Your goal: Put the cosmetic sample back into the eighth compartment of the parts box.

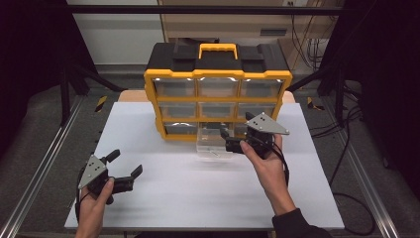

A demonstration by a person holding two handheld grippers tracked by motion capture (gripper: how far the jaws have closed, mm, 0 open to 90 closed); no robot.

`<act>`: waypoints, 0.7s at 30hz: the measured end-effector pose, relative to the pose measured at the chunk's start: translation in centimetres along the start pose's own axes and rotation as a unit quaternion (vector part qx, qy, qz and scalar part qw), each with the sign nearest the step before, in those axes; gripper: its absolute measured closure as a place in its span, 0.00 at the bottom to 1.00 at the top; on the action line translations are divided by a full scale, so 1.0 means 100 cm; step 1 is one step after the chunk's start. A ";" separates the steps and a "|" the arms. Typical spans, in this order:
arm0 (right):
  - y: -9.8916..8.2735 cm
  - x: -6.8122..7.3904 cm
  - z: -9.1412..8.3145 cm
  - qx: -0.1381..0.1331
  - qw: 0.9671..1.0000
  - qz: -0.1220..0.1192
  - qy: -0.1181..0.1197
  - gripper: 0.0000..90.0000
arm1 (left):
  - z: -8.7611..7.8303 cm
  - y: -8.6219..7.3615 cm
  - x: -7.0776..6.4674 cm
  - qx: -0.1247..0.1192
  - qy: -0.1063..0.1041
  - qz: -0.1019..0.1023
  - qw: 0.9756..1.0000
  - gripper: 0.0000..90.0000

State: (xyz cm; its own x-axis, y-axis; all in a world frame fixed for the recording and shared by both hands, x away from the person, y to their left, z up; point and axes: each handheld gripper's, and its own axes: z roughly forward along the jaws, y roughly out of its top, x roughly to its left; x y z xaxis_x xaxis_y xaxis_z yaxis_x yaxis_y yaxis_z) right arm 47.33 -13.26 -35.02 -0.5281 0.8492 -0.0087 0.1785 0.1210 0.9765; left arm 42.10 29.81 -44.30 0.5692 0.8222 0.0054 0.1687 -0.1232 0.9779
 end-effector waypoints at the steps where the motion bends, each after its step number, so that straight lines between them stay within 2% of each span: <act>1: -0.001 0.000 -0.001 -0.002 1.000 0.000 -0.002 0.09 | 0.000 0.000 0.000 -0.001 0.000 0.000 1.000 0.02; 9: -0.006 -0.006 -0.013 -0.019 1.000 -0.007 -0.007 0.11 | -0.001 0.001 0.000 -0.004 -0.001 0.000 1.000 0.02; 15: -0.010 -0.008 -0.021 -0.022 1.000 -0.014 -0.009 0.06 | -0.001 0.002 -0.002 -0.008 -0.006 -0.001 1.000 0.02; 21: -0.017 -0.011 -0.029 -0.030 0.999 -0.018 -0.018 0.06 | -0.002 0.004 -0.004 -0.013 -0.010 0.000 1.000 0.01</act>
State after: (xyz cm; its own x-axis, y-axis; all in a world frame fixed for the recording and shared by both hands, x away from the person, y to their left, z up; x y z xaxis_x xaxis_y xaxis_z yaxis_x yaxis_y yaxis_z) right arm 45.22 -15.87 -36.03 -0.5038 0.8623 -0.0512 0.1092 0.1224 0.9865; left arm 41.77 29.52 -43.85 0.5856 0.8106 0.0018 0.1479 -0.1090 0.9830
